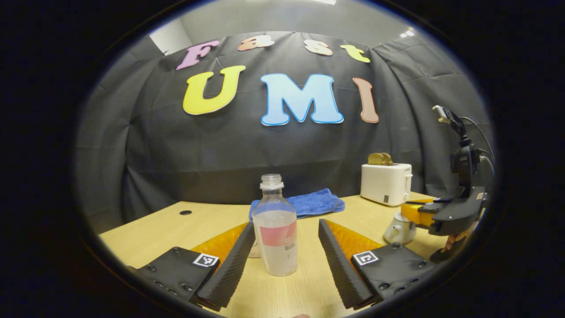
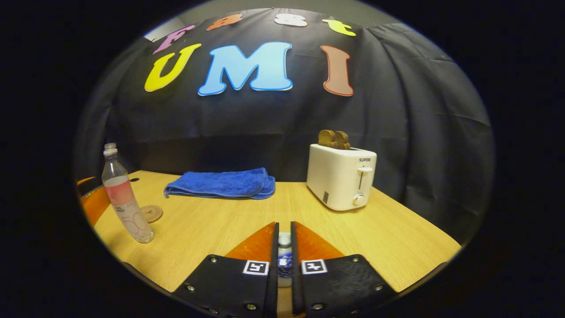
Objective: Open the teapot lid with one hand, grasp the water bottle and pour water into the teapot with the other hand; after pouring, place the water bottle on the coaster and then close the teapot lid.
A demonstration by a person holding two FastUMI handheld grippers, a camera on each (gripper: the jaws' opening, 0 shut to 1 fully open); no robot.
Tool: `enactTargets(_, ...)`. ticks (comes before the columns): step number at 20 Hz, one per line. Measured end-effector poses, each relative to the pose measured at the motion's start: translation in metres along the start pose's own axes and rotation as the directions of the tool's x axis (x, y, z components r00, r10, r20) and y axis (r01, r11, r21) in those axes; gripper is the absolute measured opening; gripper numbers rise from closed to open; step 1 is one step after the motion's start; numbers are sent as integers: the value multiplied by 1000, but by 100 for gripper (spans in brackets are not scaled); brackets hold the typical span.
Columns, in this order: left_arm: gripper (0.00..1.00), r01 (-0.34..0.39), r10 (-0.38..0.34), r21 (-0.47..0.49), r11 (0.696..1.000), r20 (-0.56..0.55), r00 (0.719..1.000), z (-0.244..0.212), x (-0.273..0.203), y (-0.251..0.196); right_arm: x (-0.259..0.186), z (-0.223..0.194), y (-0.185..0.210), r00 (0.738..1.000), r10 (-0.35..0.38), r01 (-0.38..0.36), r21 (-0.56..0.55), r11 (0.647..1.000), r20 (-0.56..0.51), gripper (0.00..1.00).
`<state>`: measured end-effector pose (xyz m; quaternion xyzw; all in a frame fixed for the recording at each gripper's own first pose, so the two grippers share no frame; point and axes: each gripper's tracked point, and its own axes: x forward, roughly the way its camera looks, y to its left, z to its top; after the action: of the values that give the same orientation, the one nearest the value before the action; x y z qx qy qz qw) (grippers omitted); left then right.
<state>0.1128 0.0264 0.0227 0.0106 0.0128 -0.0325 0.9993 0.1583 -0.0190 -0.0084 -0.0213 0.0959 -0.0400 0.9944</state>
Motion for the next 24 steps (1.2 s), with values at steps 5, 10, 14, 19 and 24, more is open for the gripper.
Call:
enactTargets(5, 100, -1, 1, -3, 1000, -11, 1000, -3, 4, 2, -2, 2, -2, 1000, 1, -1, 0, 1000, 12, 2)
enactTargets(10, 99, -23, 23, 10, 1000, -12, 1000, -8, 9, 7, -6, 4, 1, 1000, 14, -15, 2, 1000, 23, 2)
enactTargets(14, 100, -41, 41, 0, 999, -32, 999, -14, 25, 13, -11, 6, 1, 999, 17, -17, -12, 1000, 33, 2)
enactTargets(19, 99, -55, 55, -7, 998, -46, 997, -19, 41, 20, -15, 11, 1, 998, 21, -21, -6, 1000, 52, 2)
enactTargets(24, 100, -47, 47, 2, 999, -71, 996, -28, 66, 20, -24, 23, 3, 995, 27, -26, -11, 1000, 94, 2)
